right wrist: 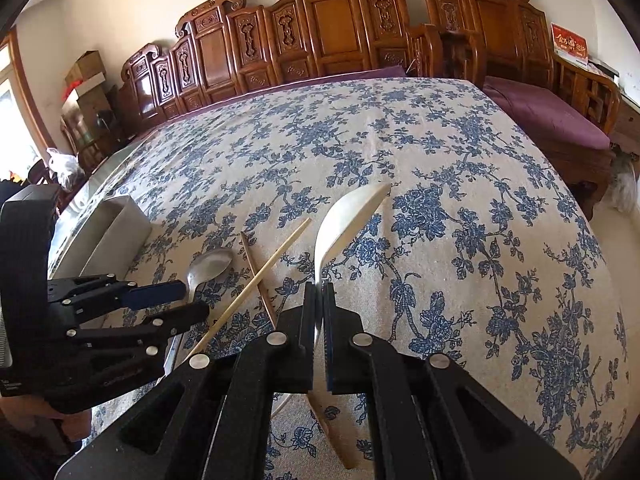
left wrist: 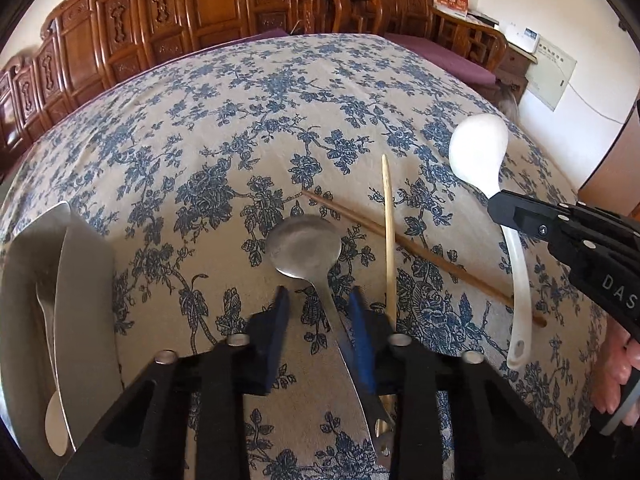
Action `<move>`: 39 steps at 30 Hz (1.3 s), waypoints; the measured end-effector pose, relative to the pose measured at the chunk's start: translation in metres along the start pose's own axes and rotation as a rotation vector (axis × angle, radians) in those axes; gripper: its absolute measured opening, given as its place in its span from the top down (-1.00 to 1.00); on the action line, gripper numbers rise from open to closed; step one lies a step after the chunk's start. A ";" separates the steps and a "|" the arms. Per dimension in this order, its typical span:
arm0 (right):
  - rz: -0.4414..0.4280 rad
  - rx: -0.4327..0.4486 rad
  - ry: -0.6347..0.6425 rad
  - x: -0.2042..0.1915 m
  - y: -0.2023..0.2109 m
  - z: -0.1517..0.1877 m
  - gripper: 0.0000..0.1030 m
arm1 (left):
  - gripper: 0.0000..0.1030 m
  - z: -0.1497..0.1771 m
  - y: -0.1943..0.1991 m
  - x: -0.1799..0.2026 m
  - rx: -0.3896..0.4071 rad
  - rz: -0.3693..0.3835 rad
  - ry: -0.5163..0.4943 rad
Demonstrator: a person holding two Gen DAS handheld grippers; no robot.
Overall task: Organize utensils
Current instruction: 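Grasp a metal spoon with the left tool while the right tool holds the white spoon, then carry the metal spoon over the grey tray with the left tool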
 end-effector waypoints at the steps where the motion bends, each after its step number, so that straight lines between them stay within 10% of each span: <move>1: -0.001 0.001 -0.001 0.000 0.000 0.000 0.91 | 0.74 0.000 0.000 0.001 -0.003 -0.002 -0.006; 39: -0.121 0.031 0.115 -0.107 0.019 0.007 0.91 | 0.90 0.015 0.124 -0.068 0.139 -0.109 0.024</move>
Point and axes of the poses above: each gripper's, at about its wrist camera, not at the fingertips, and y roughly against the way its jaws point, x to its right, z to its underside, the point moved 1 cm from there along -y, roughly the way its jaws point, and after that the axes turned 1 degree about z, right-handed, at the moved point
